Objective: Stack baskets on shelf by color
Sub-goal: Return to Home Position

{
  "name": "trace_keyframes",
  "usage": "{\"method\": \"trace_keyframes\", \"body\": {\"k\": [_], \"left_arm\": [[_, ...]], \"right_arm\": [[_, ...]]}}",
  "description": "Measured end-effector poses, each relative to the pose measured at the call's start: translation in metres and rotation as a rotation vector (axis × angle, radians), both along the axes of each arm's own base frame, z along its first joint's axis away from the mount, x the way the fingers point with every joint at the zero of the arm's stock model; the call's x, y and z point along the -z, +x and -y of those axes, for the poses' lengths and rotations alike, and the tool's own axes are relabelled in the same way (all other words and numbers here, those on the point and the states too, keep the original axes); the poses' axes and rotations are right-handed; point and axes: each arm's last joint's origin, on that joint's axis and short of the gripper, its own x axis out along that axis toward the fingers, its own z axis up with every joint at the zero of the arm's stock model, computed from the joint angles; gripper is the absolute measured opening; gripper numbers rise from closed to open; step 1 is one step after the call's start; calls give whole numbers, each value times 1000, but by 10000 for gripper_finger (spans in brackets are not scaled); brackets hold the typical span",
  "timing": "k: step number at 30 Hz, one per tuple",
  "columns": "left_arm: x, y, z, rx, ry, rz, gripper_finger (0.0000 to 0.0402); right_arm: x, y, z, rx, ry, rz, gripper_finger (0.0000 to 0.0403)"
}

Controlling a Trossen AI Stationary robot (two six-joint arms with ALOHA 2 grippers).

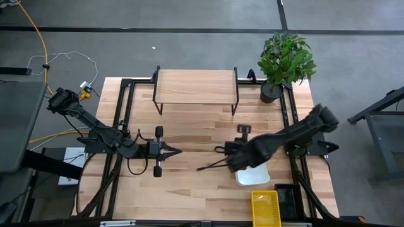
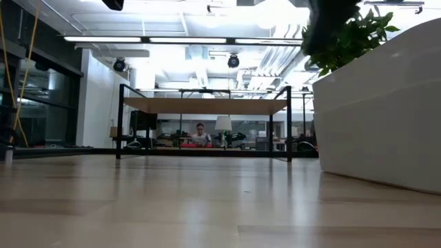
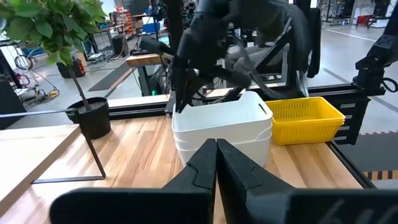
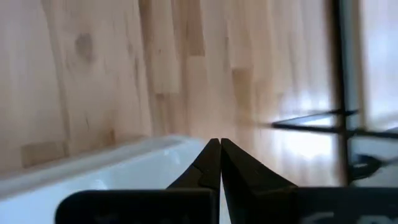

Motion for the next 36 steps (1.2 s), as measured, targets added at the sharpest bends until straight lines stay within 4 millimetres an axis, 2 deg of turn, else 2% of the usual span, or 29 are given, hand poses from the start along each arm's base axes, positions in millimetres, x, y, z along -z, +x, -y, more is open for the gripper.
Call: {"method": "trace_keyframes", "body": {"k": [3,6,10,15,20,24,28,33,36], "left_arm": [[0,0,0,0,1,-1,0],[0,0,0,0,1,-1,0],[0,0,0,-1,28,-4,0],[1,0,0,2,58,-19,0],[7,1,-6,-2,123,-55,0],[22,-1,-21,56,112,-82,0],[35,-4,-46,130,75,-40,0],[40,-7,-89,119,4,-24,0],[42,-11,-105,102,-44,-54,0]], "right_arm": [[9,-27,12,24,90,56,0],[14,-57,27,63,173,190,0],[14,-90,43,26,270,504,0],[23,-117,63,-122,333,856,0],[39,-131,86,-226,339,1001,0],[42,-137,101,-261,345,1037,0],[41,-137,112,-306,347,1046,0],[40,-137,122,-325,346,1047,0],[40,-137,127,-306,331,1050,0]]}}
